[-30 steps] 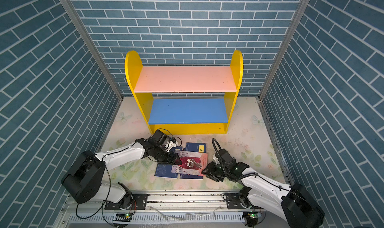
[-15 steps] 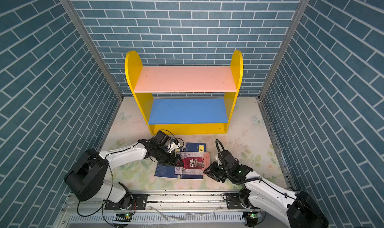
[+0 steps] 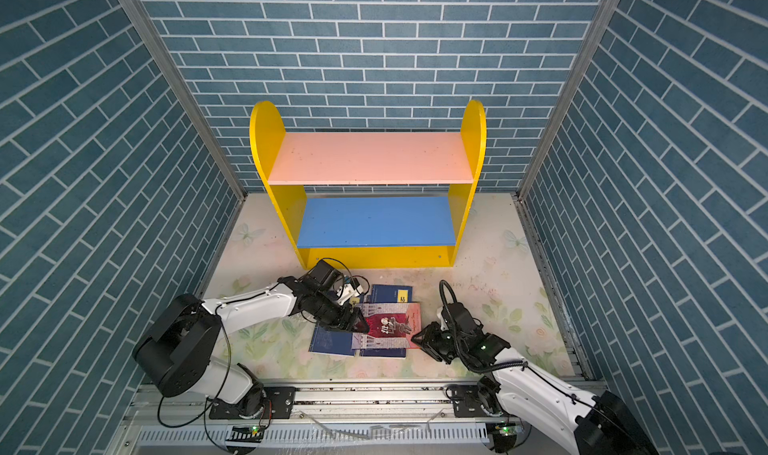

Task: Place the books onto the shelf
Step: 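Lift Hamlet book toward pink top shelf with right gripper while left arm withdraws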

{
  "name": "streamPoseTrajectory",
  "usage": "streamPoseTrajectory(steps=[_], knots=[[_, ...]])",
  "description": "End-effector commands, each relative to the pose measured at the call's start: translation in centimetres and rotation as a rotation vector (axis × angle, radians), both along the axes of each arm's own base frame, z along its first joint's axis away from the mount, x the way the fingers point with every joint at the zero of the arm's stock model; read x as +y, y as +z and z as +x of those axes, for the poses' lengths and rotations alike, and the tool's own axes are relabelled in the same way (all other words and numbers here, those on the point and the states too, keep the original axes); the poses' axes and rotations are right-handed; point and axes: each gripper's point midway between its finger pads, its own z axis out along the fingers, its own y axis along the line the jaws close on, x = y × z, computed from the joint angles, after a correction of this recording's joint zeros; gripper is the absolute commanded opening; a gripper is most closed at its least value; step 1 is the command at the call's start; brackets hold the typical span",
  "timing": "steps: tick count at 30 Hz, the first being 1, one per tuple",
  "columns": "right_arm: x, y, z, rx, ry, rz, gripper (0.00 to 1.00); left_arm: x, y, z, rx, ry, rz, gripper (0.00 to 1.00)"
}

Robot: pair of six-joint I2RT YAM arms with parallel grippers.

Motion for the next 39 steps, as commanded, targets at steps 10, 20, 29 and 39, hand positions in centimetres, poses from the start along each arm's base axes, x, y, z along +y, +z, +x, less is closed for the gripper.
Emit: streamPoseTrajectory(steps=[10,20,29,39], knots=[[0.1,1.0,1.3,-0.063,-0.073,0.07,0.12,-0.7,0.5,0.3,-0.046,-0.049,-0.039,0.79],[-0.3,2.3,1.5,-0.105,-0.093,0.094,0.0,0.1,2.9,0.6,-0.153,-0.102,-0.017,1.0],[-0.1,7.3,1.5,-0.168,-0.077,0.144,0.0,2.6,11.0,-0.2,-0.371,-0.288,-0.015,1.0],[0.2,14.4,1.3,-0.24,-0.009,0.16,0.0,3.7,23.3,-0.5,-0.718,-0.376,-0.1,1.0]])
